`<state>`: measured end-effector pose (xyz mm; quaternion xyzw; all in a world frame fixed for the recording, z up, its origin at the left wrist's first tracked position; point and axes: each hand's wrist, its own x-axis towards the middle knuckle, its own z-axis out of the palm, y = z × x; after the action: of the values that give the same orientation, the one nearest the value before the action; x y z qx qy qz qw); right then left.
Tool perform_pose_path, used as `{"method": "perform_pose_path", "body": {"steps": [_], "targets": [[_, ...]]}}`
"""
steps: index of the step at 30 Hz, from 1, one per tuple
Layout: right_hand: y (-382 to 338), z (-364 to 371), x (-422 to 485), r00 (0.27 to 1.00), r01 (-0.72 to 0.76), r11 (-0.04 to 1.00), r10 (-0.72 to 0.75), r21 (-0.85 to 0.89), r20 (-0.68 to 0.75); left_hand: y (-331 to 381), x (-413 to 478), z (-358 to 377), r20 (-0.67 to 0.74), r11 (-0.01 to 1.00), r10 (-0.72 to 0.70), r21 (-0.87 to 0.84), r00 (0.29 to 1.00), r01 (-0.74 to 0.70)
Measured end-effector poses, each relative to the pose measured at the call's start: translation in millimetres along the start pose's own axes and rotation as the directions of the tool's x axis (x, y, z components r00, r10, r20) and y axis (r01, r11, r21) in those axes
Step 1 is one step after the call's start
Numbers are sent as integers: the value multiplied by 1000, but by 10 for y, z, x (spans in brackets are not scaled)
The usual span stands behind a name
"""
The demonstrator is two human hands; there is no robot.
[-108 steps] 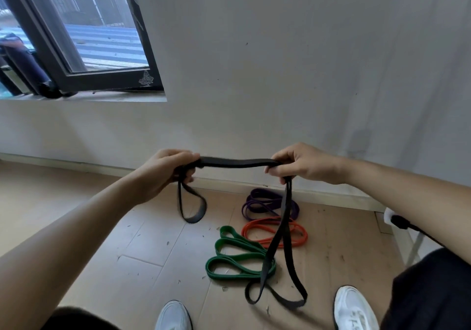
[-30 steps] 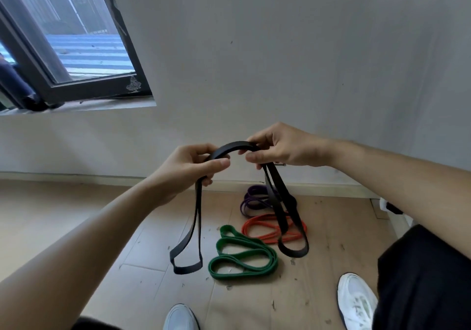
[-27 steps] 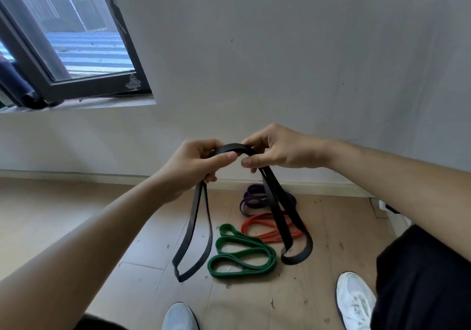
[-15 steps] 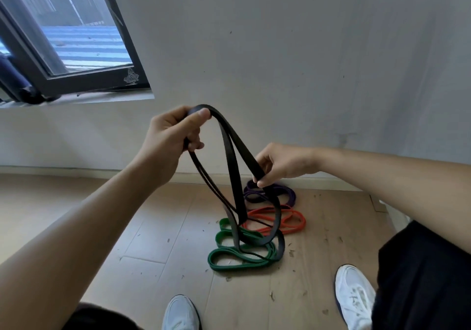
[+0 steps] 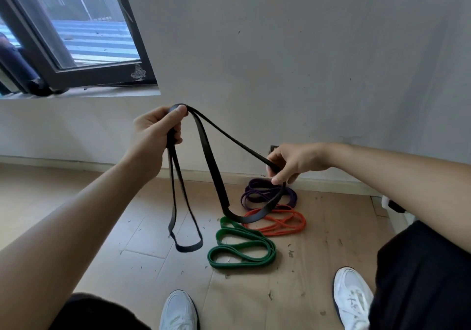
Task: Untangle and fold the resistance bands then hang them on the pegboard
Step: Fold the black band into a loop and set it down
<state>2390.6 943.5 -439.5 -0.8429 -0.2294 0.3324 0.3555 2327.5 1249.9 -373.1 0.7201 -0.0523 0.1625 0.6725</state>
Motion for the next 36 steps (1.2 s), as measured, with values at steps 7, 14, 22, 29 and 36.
{"method": "perform_pose_path", "body": {"steps": [7,14,22,29,36], "targets": [[70,-106,-14,967,-6,996,-17,-86,-256,-103,72,-166,-44,999,-53,6,998,54],[159,-178,-29,958,-36,992,1,-118,-286,-128,108,-170,41,996,-78,-29,996,79],[-440,92,-16,953,238,969,-219,67,-210,-104,37,85,468,994,-111,57,877,95],[-800,334,178,890,420,882,-355,212,-285,-30,5,216,433,994,-81,97,898,43],[-571,183,183,949,282,955,-264,91,-171,-24,34,9,234,999,-35,2,972,35]]}}
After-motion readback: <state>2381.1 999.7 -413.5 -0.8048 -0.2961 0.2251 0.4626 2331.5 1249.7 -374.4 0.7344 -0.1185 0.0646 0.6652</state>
